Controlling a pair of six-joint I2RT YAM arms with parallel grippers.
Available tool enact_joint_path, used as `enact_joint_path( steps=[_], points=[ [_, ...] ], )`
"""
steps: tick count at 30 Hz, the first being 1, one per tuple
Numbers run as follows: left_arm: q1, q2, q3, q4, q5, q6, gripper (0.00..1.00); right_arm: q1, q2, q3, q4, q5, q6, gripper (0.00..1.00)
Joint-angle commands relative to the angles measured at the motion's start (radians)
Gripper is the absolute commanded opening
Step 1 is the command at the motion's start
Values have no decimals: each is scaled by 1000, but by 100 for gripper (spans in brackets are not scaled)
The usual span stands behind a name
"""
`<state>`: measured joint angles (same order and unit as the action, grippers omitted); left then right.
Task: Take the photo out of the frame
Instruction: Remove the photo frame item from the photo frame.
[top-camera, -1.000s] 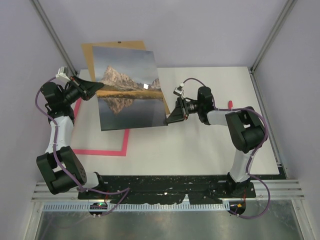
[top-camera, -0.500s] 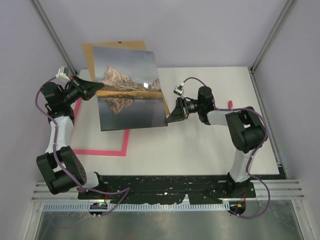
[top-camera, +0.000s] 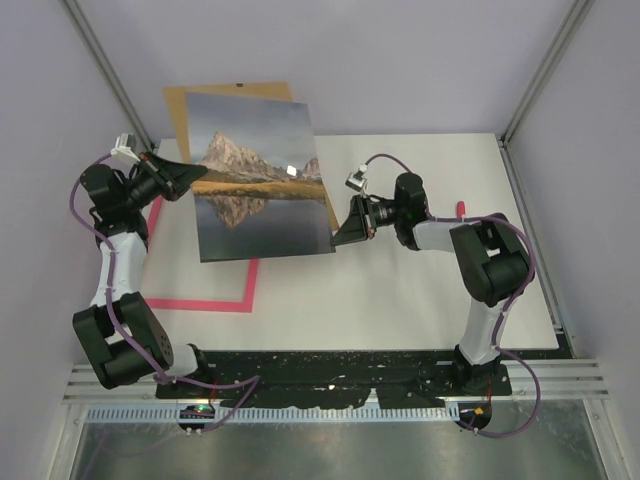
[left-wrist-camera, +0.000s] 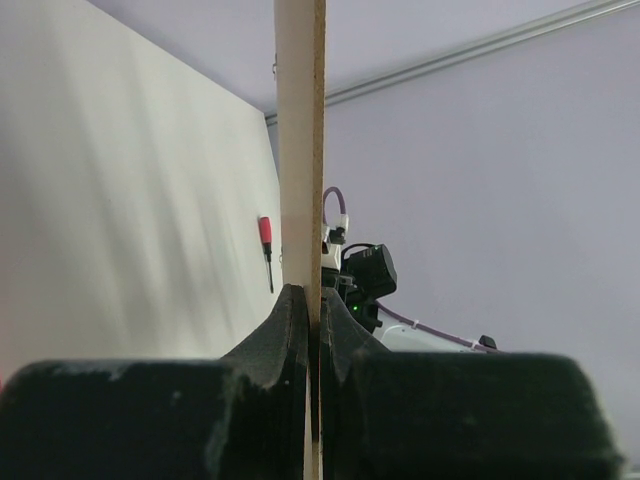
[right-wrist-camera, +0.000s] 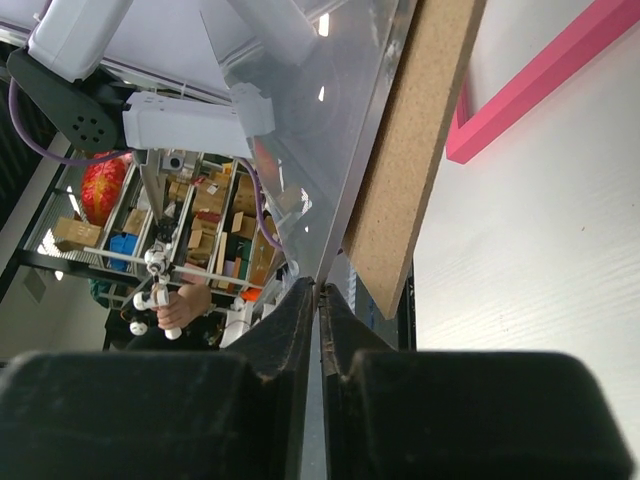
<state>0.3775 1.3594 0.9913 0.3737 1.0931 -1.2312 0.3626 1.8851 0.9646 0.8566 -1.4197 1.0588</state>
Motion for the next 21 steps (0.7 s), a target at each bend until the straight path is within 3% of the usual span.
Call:
enact_joint_path(
  steps=[1,6,8,9,11,14,21],
  points=[
    [8,-36,15,85,21,-30,0,12,-37,-3,71,-12,15,8],
    [6,-34,17,77,22,-21,0,10,-53,-9,44,5,-14,8],
    [8,-36,20,64,25,-10,0,12,-95,18,-176,50,-173,8],
    [8,-36,23,50,27,4,0,12,-130,40,-456,117,-385,8],
    [9,-40,24,27,28,19,0,16,-155,100,-643,166,-560,8],
    [12,-40,20,25,27,21,0,19,-147,97,-574,119,-471,8],
    [18,-46,20,7,34,39,0,27,-221,135,-823,300,-692,8]
  ],
)
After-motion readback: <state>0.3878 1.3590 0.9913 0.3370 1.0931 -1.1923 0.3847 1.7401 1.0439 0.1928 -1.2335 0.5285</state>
